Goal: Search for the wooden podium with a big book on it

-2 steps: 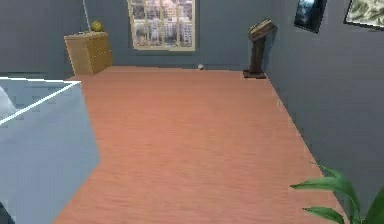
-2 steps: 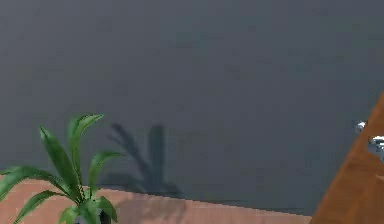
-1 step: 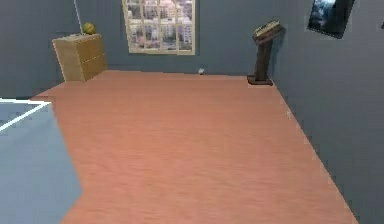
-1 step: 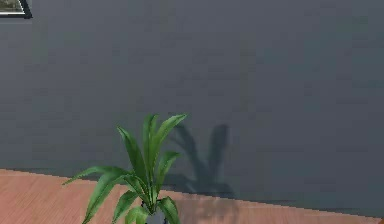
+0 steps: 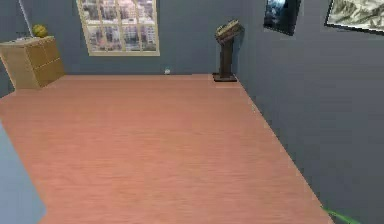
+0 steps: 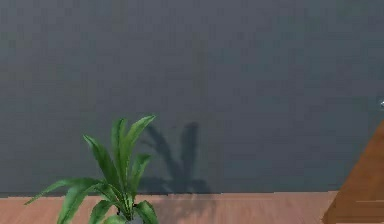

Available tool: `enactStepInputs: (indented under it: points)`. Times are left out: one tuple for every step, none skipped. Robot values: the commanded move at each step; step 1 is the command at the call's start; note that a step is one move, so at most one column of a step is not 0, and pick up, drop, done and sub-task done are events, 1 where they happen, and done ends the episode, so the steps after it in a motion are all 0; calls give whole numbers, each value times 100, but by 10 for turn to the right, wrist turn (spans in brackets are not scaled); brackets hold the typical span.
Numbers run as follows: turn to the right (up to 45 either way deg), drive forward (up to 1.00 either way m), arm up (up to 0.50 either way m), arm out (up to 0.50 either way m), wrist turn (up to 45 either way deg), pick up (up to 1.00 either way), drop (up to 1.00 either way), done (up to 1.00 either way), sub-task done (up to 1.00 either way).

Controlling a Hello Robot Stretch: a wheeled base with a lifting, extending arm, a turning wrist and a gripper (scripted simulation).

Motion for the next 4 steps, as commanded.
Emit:
enactStepInputs:
  points:
    - [0, 90, 0, 0, 0, 0, 0, 0, 0]
    - [60, 0, 0, 0, 0, 0, 0, 0, 0]
    - [0, 100, 0, 0, 0, 0, 0, 0, 0]
    - [30, 0, 0, 0, 0, 0, 0, 0, 0]
